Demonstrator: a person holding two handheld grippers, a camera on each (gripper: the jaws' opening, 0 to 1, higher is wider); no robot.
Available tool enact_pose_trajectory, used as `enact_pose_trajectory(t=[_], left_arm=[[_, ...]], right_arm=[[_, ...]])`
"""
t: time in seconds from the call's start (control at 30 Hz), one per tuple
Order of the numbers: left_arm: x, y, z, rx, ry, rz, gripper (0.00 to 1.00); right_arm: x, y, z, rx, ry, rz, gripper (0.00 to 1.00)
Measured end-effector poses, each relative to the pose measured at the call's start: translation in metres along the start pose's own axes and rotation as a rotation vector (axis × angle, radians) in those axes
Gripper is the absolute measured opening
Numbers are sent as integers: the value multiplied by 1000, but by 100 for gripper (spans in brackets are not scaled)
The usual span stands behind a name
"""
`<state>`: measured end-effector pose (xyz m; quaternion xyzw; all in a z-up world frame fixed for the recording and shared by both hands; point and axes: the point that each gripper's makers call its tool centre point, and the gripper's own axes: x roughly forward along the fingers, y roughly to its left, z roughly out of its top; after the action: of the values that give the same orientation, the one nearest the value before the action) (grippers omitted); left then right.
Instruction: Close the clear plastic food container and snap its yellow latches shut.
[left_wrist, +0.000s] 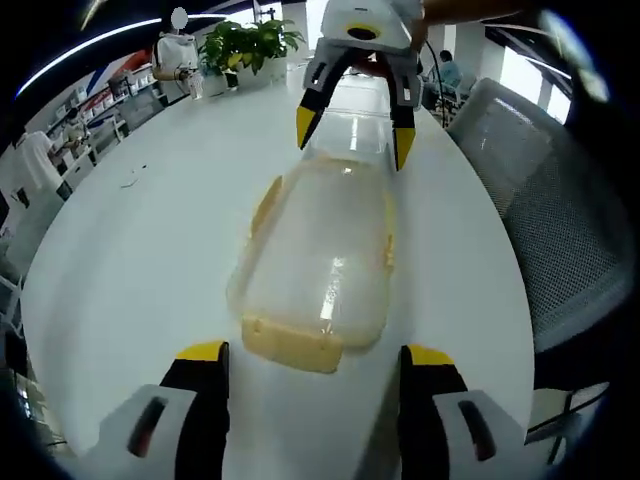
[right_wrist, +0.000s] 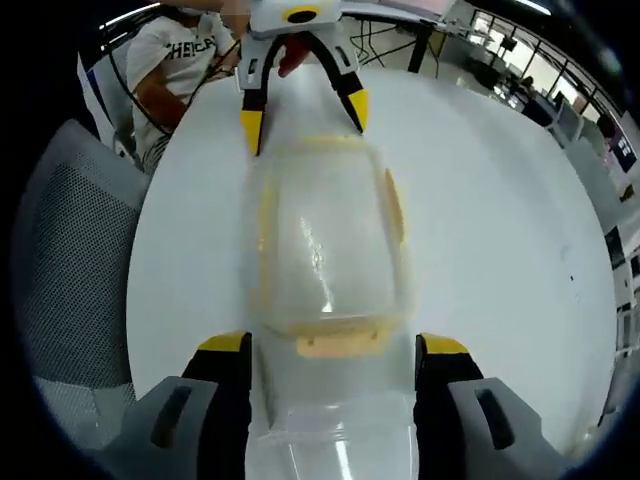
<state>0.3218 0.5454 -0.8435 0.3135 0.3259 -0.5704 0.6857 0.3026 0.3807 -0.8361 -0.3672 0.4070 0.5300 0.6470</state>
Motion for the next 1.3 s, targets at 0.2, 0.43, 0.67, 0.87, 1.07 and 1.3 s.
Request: enact_pose_trajectory(t=[0.2,0.43,0.67,0.87,1.07,1.3], left_arm=[[2,2,3,1,-5,-3,59],[3,1,5,2,-19,-24,52],[3,-1,6,7,-23,-38,46],[3,-6,5,7,-25,-63,34],[4,-5,5,8,-30,-63,33],[4,-5,4,12,-30,-69,33]], right_arm=[[3,3,-6,6,13,16,59],[6,2,-8,6,20,23,57],[8,3,-6,1,22,34,52],[9,3,-8,-10,32,34,50],[9,2,-11,-48,47,39,45],[8,1,-12,-49,63,43,37]])
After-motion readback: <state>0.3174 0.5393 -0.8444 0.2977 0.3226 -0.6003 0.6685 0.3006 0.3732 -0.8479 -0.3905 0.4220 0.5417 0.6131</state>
